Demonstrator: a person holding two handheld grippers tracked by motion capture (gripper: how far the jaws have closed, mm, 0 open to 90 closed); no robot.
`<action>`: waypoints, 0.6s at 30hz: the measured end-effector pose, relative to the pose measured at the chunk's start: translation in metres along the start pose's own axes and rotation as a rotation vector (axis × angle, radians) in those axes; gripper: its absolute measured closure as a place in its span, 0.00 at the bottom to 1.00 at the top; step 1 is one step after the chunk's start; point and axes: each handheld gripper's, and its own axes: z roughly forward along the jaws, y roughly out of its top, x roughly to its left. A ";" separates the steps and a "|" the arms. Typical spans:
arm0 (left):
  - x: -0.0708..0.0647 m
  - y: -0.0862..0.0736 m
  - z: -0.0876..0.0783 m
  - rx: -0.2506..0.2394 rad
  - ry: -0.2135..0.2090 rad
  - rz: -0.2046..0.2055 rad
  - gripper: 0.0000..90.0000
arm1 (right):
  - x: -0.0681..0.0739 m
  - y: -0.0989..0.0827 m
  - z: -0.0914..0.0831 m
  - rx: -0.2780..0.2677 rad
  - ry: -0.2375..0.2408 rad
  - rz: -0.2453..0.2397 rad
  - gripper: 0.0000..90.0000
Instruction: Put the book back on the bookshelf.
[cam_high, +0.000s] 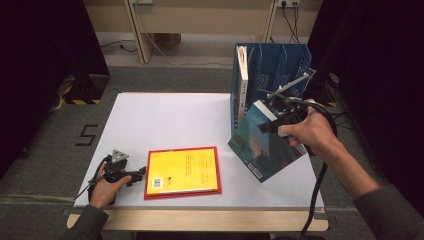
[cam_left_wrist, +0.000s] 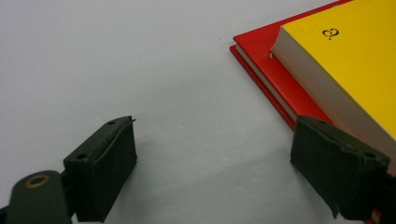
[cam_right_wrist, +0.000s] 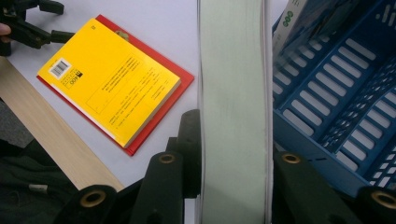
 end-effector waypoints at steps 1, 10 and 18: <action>0.000 0.000 0.000 -0.001 0.000 0.000 0.15 | 0.000 0.001 0.000 -0.003 -0.005 -0.001 0.82; 0.000 0.000 0.000 -0.003 -0.002 -0.002 0.14 | -0.001 0.009 -0.016 -0.042 -0.031 -0.017 0.82; 0.000 0.000 0.000 -0.003 -0.002 -0.001 0.14 | -0.002 0.014 -0.030 -0.024 -0.054 -0.012 0.82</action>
